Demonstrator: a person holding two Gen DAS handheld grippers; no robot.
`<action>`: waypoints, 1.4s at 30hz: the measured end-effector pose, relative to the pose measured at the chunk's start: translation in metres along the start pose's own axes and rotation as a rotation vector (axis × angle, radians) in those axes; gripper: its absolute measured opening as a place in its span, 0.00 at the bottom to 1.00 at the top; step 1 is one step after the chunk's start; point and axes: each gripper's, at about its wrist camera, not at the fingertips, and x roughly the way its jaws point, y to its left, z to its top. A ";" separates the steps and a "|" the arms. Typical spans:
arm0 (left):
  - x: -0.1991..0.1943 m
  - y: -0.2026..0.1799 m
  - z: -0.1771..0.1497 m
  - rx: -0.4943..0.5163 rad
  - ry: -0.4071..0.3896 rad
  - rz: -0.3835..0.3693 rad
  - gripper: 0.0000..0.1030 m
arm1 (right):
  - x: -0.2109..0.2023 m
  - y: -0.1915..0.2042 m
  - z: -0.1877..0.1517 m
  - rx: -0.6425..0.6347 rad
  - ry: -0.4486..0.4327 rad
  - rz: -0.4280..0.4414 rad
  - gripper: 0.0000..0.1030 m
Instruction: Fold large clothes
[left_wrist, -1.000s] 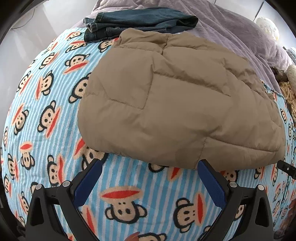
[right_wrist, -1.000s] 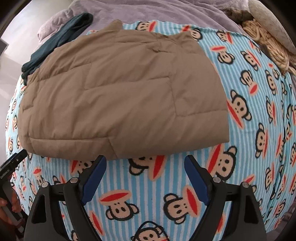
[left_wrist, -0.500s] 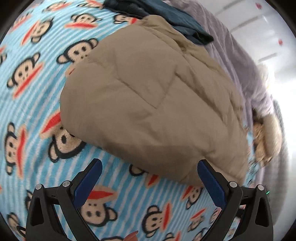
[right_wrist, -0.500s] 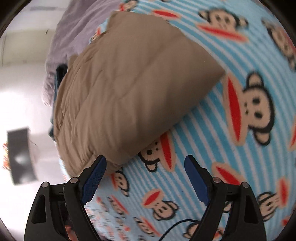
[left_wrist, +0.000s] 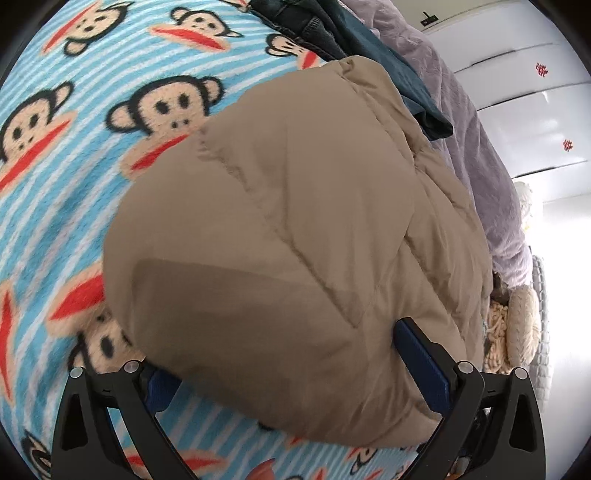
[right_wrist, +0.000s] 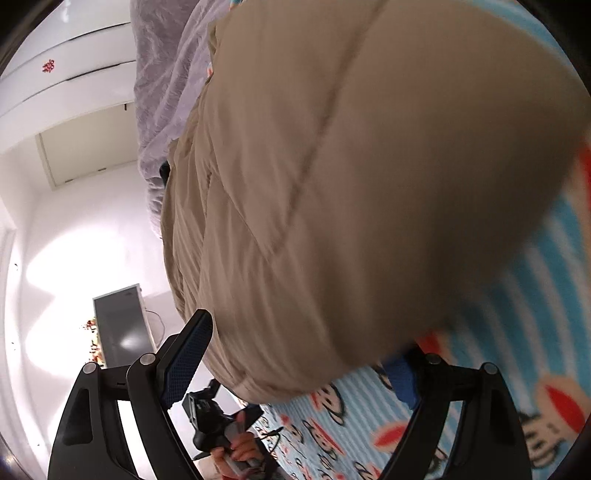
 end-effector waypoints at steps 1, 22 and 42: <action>0.003 -0.003 0.001 0.017 -0.005 0.018 1.00 | 0.007 0.003 0.002 -0.003 0.003 0.003 0.86; -0.023 -0.048 0.009 0.165 -0.080 -0.062 0.19 | 0.016 0.029 -0.001 -0.031 -0.013 -0.030 0.30; -0.112 0.038 -0.134 0.187 0.077 -0.003 0.18 | -0.067 -0.028 -0.116 -0.075 0.137 -0.095 0.29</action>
